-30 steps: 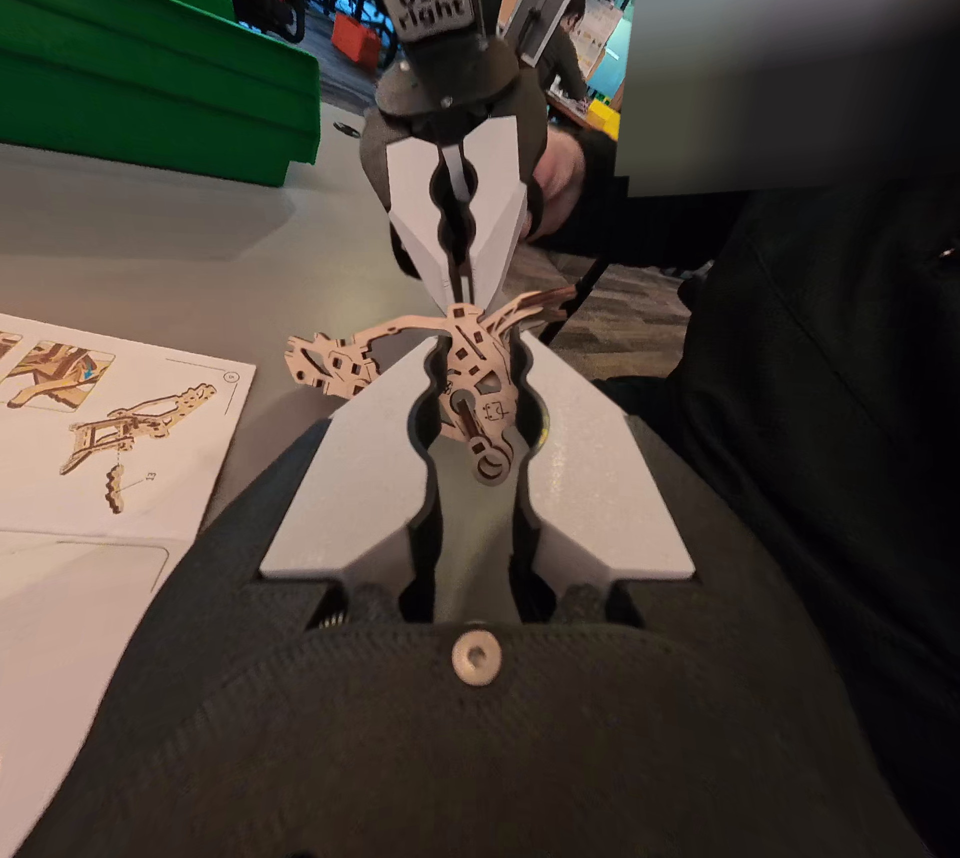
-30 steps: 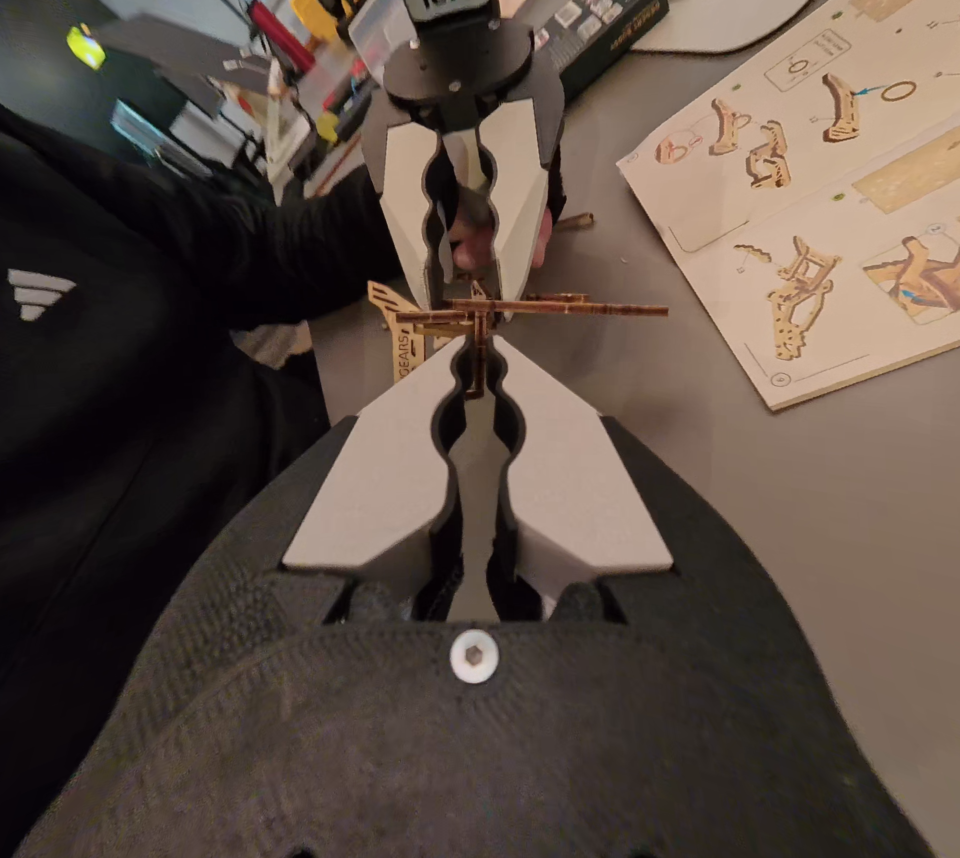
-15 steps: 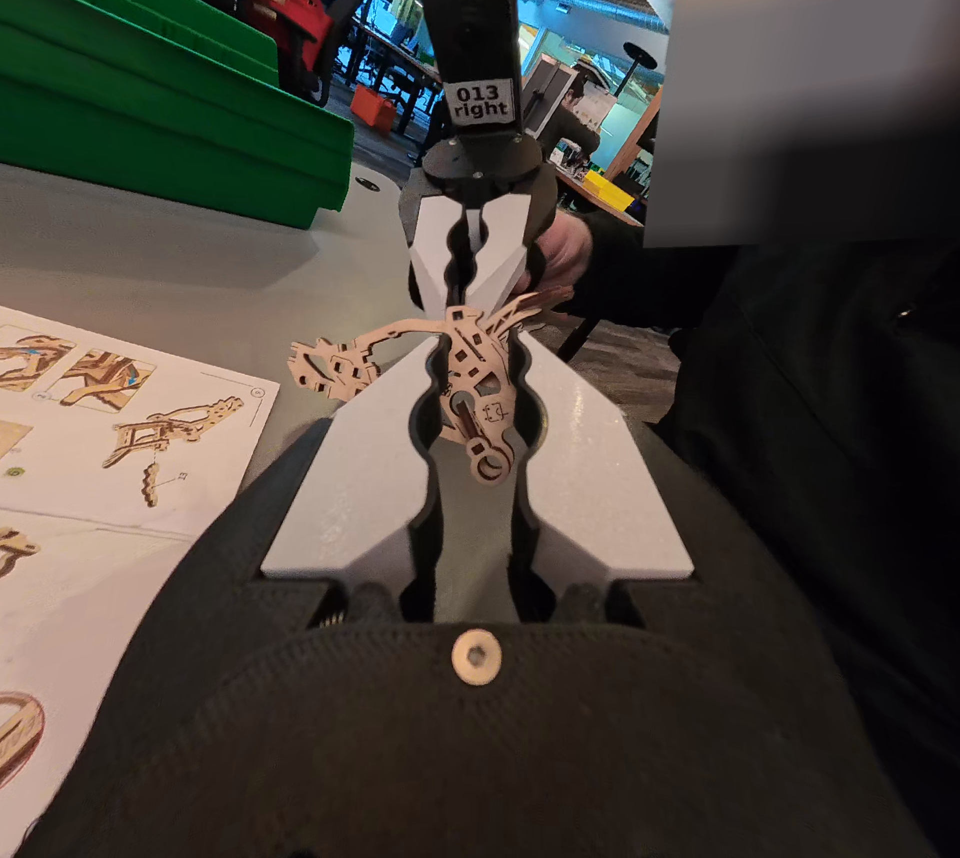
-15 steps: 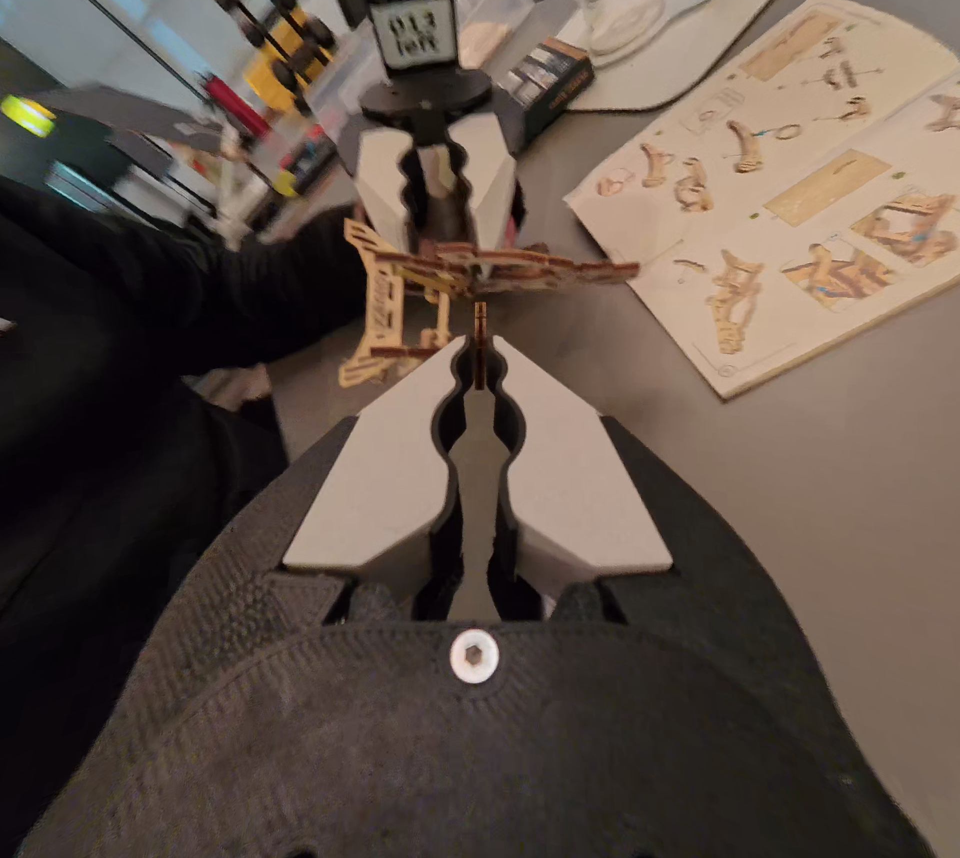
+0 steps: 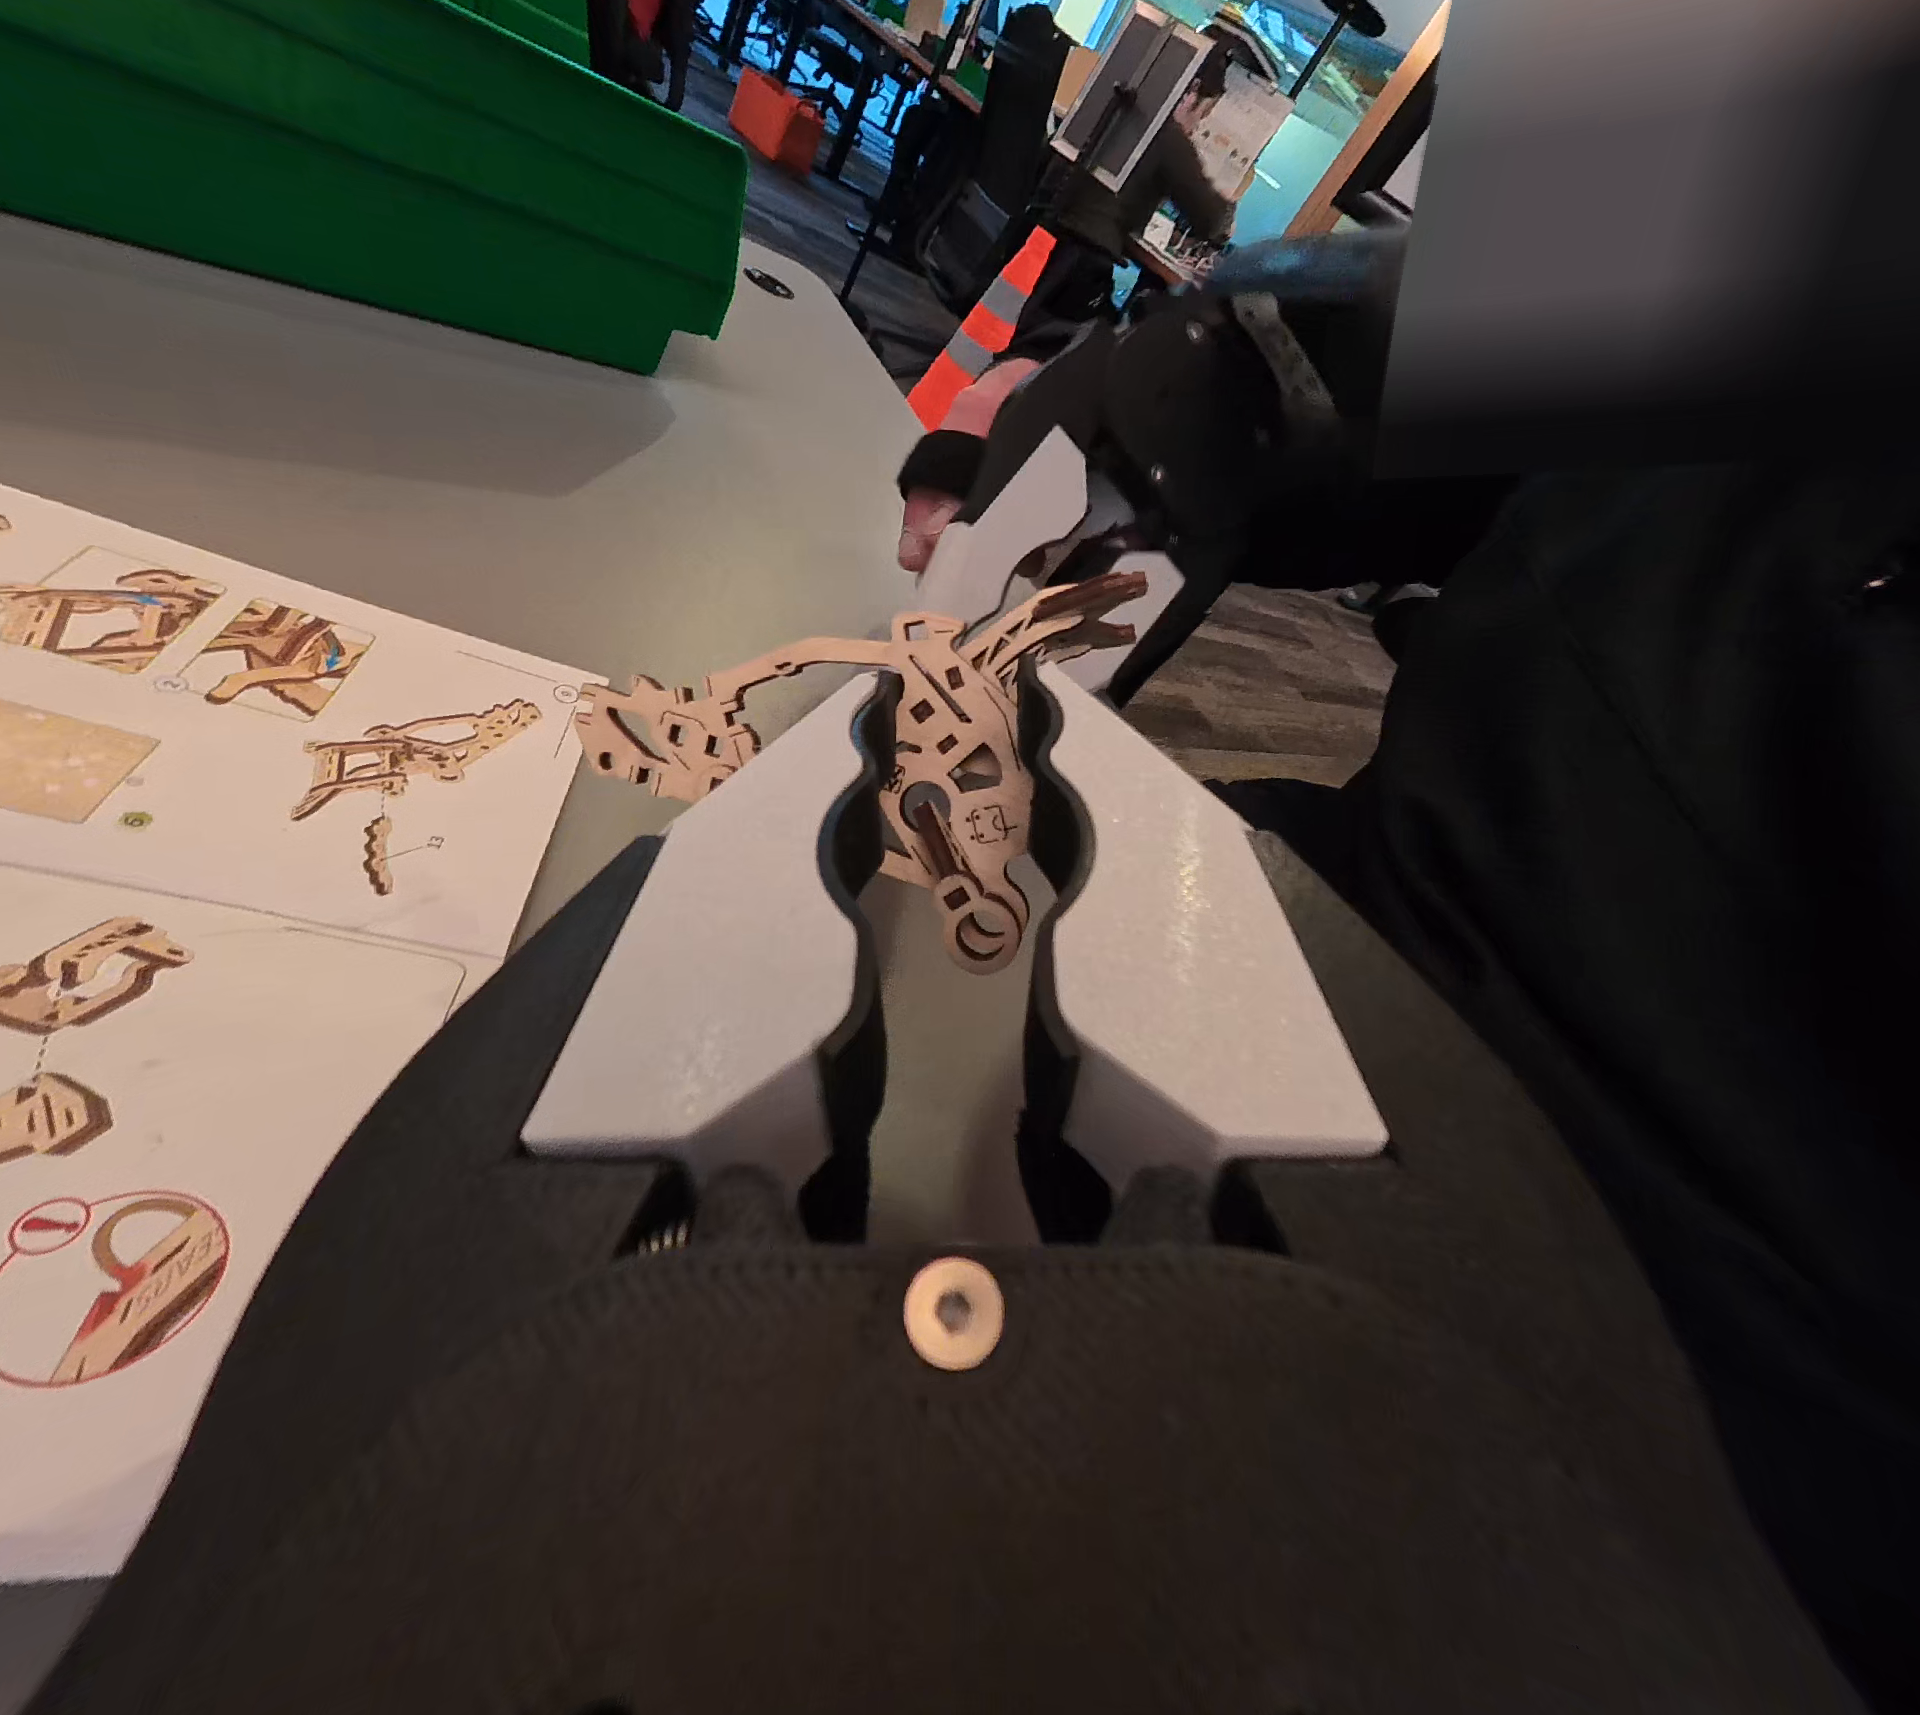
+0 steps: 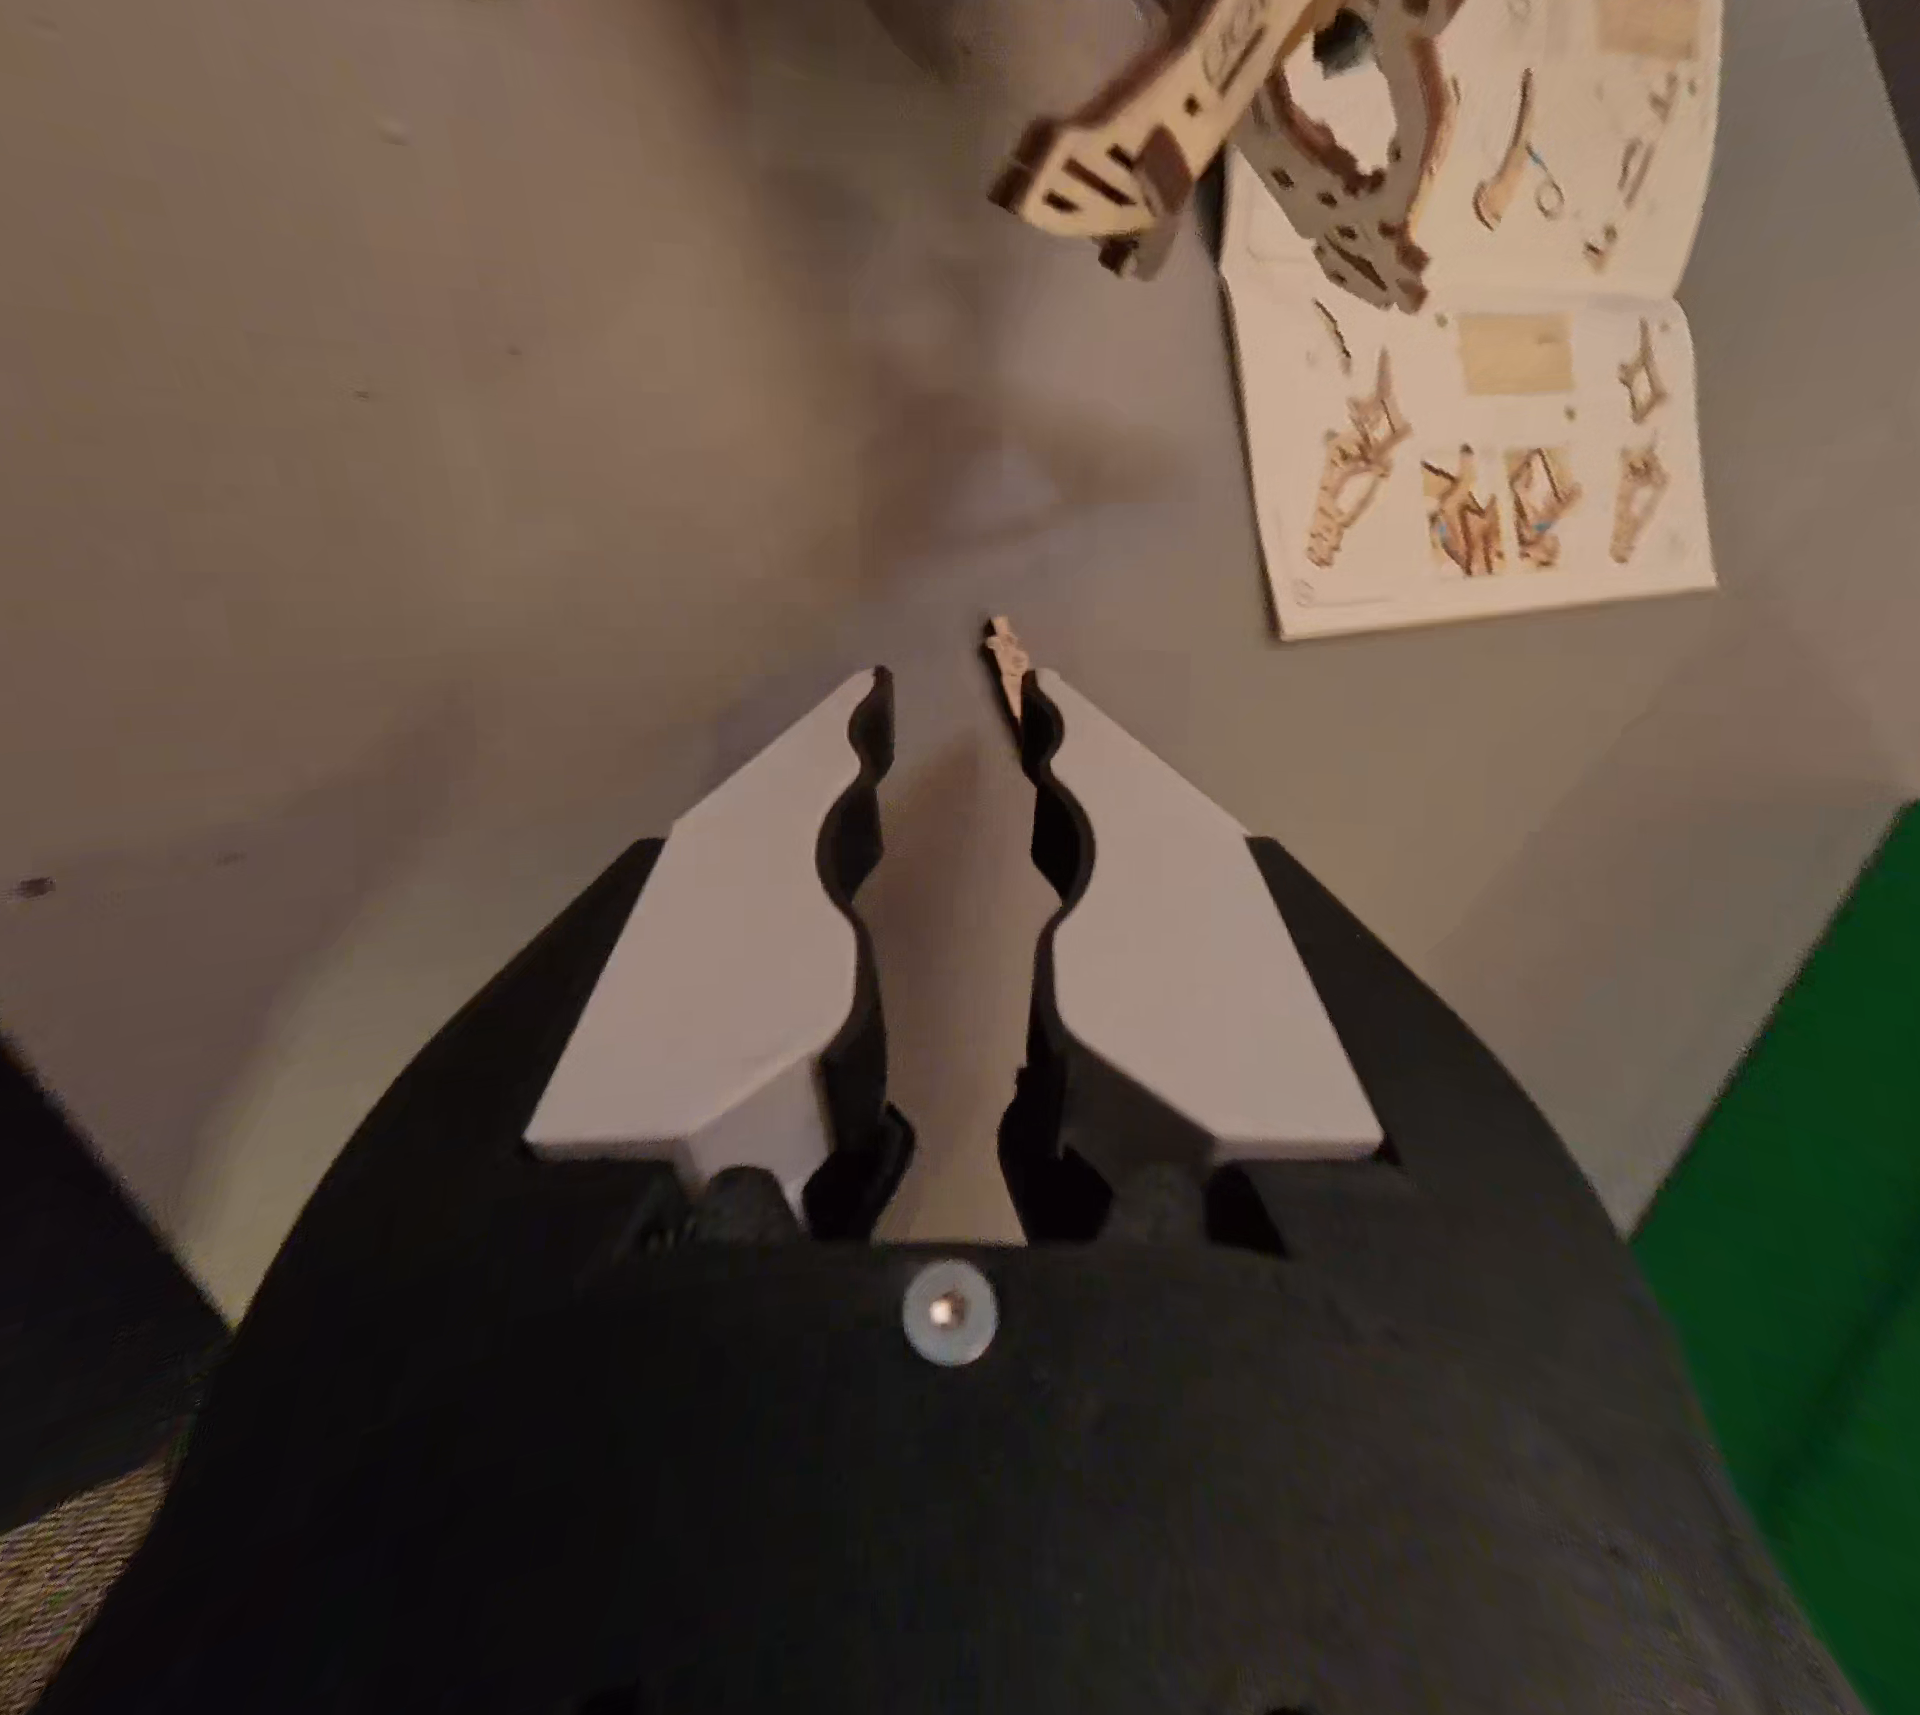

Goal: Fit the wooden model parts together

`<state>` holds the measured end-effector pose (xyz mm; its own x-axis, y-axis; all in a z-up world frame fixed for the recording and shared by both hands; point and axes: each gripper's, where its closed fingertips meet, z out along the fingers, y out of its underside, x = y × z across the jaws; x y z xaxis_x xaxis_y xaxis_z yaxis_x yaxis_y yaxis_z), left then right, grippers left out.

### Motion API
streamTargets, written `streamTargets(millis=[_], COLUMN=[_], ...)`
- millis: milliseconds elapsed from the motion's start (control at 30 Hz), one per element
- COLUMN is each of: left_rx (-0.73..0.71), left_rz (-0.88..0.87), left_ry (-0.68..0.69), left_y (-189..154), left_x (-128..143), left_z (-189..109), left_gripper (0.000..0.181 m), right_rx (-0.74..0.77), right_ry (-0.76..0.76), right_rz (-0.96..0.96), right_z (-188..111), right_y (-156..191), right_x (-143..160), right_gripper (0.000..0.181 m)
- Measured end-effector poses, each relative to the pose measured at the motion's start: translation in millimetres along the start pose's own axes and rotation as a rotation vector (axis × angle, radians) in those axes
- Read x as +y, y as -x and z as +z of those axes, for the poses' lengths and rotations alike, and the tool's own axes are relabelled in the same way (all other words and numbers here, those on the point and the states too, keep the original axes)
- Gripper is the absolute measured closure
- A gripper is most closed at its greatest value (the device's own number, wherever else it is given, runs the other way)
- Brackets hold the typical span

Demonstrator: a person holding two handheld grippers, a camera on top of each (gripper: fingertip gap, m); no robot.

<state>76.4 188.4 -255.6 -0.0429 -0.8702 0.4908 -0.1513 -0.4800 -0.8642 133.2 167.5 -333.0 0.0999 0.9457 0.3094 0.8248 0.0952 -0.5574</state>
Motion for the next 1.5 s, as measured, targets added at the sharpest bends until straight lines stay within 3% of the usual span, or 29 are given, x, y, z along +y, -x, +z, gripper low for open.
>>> streamTargets(millis=[200, 400, 533, 667, 800, 1000, 1267, 1500], left_rx=[0.006, 0.016, 0.021, 0.036, 0.092, 0.194, 0.219, 0.223], left_rz=[-0.010, -0.022, -0.030, -0.051, -0.117, -0.212, -0.241, -0.235], left_ry=[0.004, 0.000, -0.003, -0.044, -0.160, -0.305, -0.332, -0.343], left_y=[1.7, 2.8, 3.3, 3.2, 0.9, -2.9, -3.7, -4.4], left_x=[2.2, 3.2, 3.5, -2.7, -19.9, -39.5, -41.6, -43.5], left_z=[-0.4, -1.6, -0.9, -1.5, -6.5, -13.9, -10.3, -9.9], left_gripper=[0.161, 0.161, 0.161, 0.161, 0.161, 0.161, 0.161, 0.161], right_rx=[-0.225, -0.406, -0.473, -0.359, -0.123, 0.110, 0.261, 0.319], right_ry=[-0.038, -0.006, -0.011, -0.094, -0.190, -0.208, -0.212, -0.172], right_rz=[0.303, 0.325, 0.307, 0.302, 0.234, 0.097, 0.015, 0.019], right_z=[-3.8, 9.9, 13.0, 6.8, -22.0, -41.2, -48.0, -45.8], right_y=[-13.6, -17.3, -10.8, -23.8, -54.0, -72.5, -80.0, -83.3], right_x=[8.9, 13.8, 9.2, -3.3, -36.8, -75.5, -97.1, -98.5], right_gripper=[0.166, 0.166, 0.178, 0.179, 0.180, 0.179, 0.181, 0.181])
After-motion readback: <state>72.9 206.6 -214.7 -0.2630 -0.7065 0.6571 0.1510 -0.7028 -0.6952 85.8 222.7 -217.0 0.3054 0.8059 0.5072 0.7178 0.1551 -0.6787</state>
